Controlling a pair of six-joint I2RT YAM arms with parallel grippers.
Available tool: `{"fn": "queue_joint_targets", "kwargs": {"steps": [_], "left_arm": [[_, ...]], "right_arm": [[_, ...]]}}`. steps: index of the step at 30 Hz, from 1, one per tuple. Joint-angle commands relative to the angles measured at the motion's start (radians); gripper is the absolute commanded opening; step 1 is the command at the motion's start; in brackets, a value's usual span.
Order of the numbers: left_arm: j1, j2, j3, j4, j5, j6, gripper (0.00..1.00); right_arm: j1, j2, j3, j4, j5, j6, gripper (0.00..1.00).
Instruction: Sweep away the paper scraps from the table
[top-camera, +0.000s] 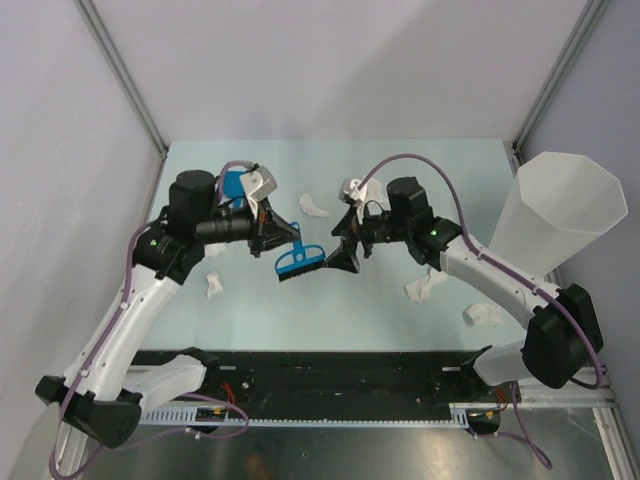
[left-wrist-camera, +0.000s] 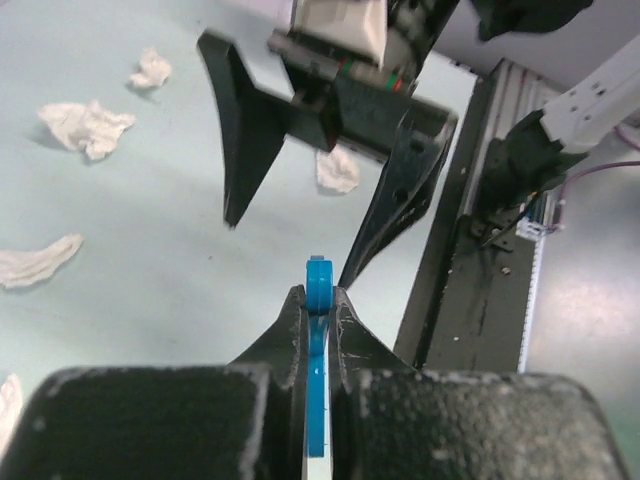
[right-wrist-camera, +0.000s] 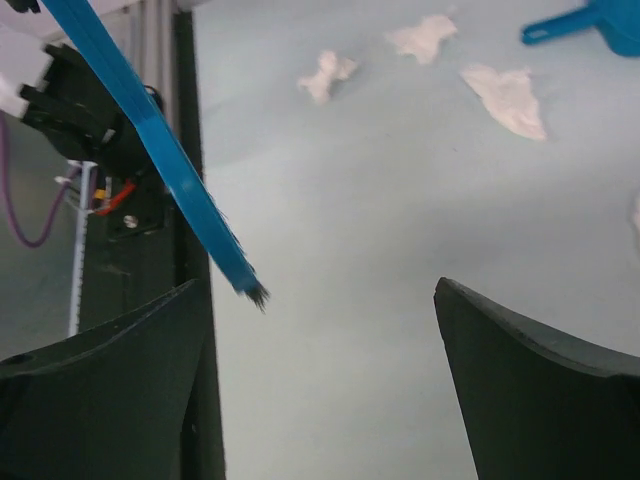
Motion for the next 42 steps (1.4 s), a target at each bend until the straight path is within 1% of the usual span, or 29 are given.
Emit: {"fn": "queue_joint_targets", "kwargs": {"steps": [1,3,6,8,9,10,11,12,13,14,15,16,18,19,20,21,22,23,24,25,26,30,32,33,36,41,42], "left_arm": [[0.004,-0.057,0.039,0.051,0.085,-0.127,0.00],[0.004,-0.067,0.034,0.053,0.074,-0.112,0.00],[0.007,-0.075,0.033,0.051,0.066,-0.110,0.00],[0.007,-0.069,0.031,0.053,0.071,-0.117,0.00],[0.007,-0.067,0.033,0.053,0.076,-0.130,0.00],[0.007,-0.067,0.039,0.055,0.067,-0.138,0.00],[0.007,-0.071,0.040,0.056,0.059,-0.143,0.00],[0.007,-0.074,0.043,0.056,0.048,-0.147,0.00],[0.013,-0.075,0.043,0.058,0.021,-0.152,0.00],[0.019,-0.078,0.043,0.058,0.011,-0.159,0.00],[0.026,-0.078,0.043,0.058,-0.001,-0.173,0.00],[0.036,-0.075,0.040,0.058,-0.007,-0.173,0.00],[0.039,-0.066,0.034,0.058,-0.006,-0.141,0.00],[0.039,-0.063,0.025,0.055,0.008,-0.118,0.17],[0.039,-0.066,0.017,0.050,0.013,-0.111,0.33],[0.039,-0.070,0.008,0.041,0.011,-0.051,0.45],[0.039,-0.071,-0.001,0.032,0.011,-0.026,0.58],[0.041,-0.067,-0.003,0.018,0.010,0.001,0.62],[0.039,-0.064,-0.003,-0.019,0.010,0.052,0.65],[0.039,-0.057,-0.003,-0.037,0.014,0.076,0.66],[0.039,-0.052,-0.003,-0.059,0.048,0.131,0.67],[0.032,-0.032,-0.018,-0.183,0.132,0.256,0.71],[0.007,-0.022,-0.024,-0.199,0.114,0.306,0.71],[-0.037,-0.018,-0.032,-0.200,0.065,0.319,0.71],[-0.109,0.005,-0.045,-0.205,0.014,0.336,0.68],[-0.114,0.028,-0.059,-0.211,0.004,0.350,0.68],[-0.116,0.043,-0.058,-0.212,0.002,0.347,0.65]], "right_arm": [[0.076,-0.027,-0.005,0.198,-0.059,0.067,1.00],[0.082,-0.013,-0.005,0.207,-0.094,0.061,1.00],[0.087,0.007,-0.005,0.242,-0.093,0.089,1.00],[0.103,0.034,-0.002,0.319,-0.111,0.125,0.98],[0.111,0.050,-0.003,0.351,-0.126,0.153,0.96],[0.119,0.082,-0.003,0.398,-0.134,0.153,0.88],[0.128,0.094,-0.003,0.415,-0.148,0.173,0.81],[0.130,0.103,-0.003,0.429,-0.175,0.178,0.72],[0.130,0.120,-0.003,0.443,-0.192,0.179,0.48],[0.131,0.126,-0.003,0.455,-0.210,0.184,0.36],[0.130,0.133,-0.002,0.460,-0.227,0.182,0.21],[0.128,0.136,-0.002,0.459,-0.234,0.173,0.00],[0.127,0.143,0.007,0.422,-0.256,0.132,0.00],[0.125,0.145,0.033,0.315,-0.257,0.091,0.00],[0.127,0.151,0.059,0.232,-0.244,-0.010,0.00],[0.128,0.154,0.084,0.139,-0.197,-0.084,0.00],[0.143,0.162,0.131,-0.055,-0.165,-0.145,0.00],[0.150,0.166,0.150,-0.137,-0.137,-0.260,0.00],[0.154,0.175,0.164,-0.208,-0.088,-0.299,0.00],[0.157,0.180,0.178,-0.315,-0.074,-0.331,0.00],[0.156,0.180,0.193,-0.359,-0.065,-0.362,0.00],[0.131,0.156,0.211,-0.513,-0.053,-0.468,0.00],[0.134,0.163,0.234,-0.575,-0.042,-0.502,0.00],[0.136,0.169,0.263,-0.627,-0.031,-0.523,0.00],[0.133,0.192,0.293,-0.661,-0.040,-0.537,0.00],[0.153,0.214,0.316,-0.681,-0.014,-0.545,0.00],[0.156,0.217,0.319,-0.686,-0.020,-0.545,0.00]]}}
